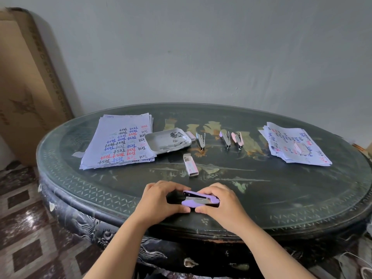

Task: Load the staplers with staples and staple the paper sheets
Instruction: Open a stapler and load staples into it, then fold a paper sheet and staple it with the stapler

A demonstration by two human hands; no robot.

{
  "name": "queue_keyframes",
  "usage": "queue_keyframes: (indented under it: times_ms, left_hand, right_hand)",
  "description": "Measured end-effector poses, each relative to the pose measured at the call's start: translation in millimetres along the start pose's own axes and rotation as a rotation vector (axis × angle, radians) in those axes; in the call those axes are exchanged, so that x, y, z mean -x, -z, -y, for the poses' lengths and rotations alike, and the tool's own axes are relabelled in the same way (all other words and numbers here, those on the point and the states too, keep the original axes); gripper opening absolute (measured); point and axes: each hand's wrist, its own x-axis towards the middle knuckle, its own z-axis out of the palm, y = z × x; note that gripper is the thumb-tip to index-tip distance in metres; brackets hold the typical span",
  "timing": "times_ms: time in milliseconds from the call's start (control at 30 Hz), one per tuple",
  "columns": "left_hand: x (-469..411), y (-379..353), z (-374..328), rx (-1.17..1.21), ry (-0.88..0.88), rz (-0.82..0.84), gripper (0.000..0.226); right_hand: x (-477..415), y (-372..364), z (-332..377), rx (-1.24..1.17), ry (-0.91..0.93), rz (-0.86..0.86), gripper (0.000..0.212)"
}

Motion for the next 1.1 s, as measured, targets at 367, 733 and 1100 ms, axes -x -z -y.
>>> queue_keyframes:
  times_ms: [367, 733, 1100]
  left_hand:
    - [3.4, -7.4, 0.9, -0.140, 0.019, -0.151, 0.059]
    - [9.5, -12.7, -5.1, -0.451, 0.020, -0.113, 0.064]
    - [-10.5, 59.6, 15.8, 0.173, 0.423, -0.615, 0.013]
  right_hand:
    - [12.5, 23.5, -19.1, 0.191, -0.159, -0.374, 0.022]
    - [20.6, 44.3, -39.6, 0.413, -0.399, -0.374, 0.046]
    - [-92.2, -38.0, 100.2, 0.110, -0.024, -0.076, 0.015]
